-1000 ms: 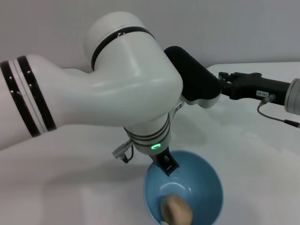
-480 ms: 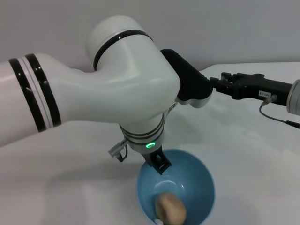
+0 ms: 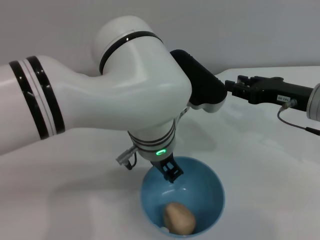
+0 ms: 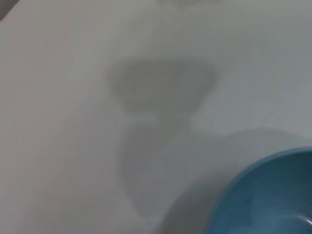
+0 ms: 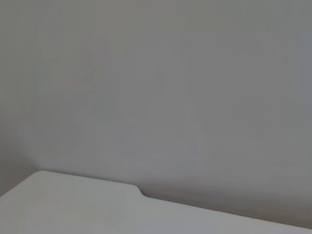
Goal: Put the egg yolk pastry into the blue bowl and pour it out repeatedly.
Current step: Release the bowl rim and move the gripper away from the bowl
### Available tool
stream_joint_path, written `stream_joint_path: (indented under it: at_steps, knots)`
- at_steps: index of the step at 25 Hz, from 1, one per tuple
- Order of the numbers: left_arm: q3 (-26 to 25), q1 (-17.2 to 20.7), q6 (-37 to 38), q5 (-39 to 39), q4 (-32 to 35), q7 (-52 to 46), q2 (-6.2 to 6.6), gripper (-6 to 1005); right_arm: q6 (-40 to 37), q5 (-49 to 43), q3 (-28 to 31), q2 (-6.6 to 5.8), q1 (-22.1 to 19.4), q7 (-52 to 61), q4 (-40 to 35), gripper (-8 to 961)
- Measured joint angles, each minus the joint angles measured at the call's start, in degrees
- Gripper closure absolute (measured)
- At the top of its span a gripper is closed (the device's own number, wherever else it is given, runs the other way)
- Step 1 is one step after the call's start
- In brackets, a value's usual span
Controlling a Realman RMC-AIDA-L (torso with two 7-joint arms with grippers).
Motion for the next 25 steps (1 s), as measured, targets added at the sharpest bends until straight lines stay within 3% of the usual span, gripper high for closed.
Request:
stream_joint_path:
  at_steps: [5, 11, 20, 22, 25]
  knots:
    - [0.1, -0.3, -0.3, 0.8, -0.1, 0.0, 0.05, 591, 0.1, 0.0, 0.0, 0.0, 0.1, 0.2, 0.3, 521]
    - [-0.6, -0.3, -0.4, 2.5, -0.7, 0.0, 0.4, 590, 0.2, 0.0, 0.0, 0.0, -0.1, 0.3, 0.4, 521]
    - [-4.3, 1.1, -2.5, 11.3, -2.0, 0.0, 0.5, 590, 1.6, 0.0, 0.2, 0.0, -0.1, 0.3, 1.3, 521]
    - [-5.1, 2.7, -4.7, 15.7, -2.7, -0.1, 0.51, 589, 2.4, 0.0, 0.2, 0.0, -0.1, 0.4, 1.7, 521]
    - [-6.4, 8.1, -12.5, 23.1, -5.4, -0.2, 0.49, 589, 3.1, 0.0, 0.3, 0.01, -0.2, 0.4, 2.3, 521]
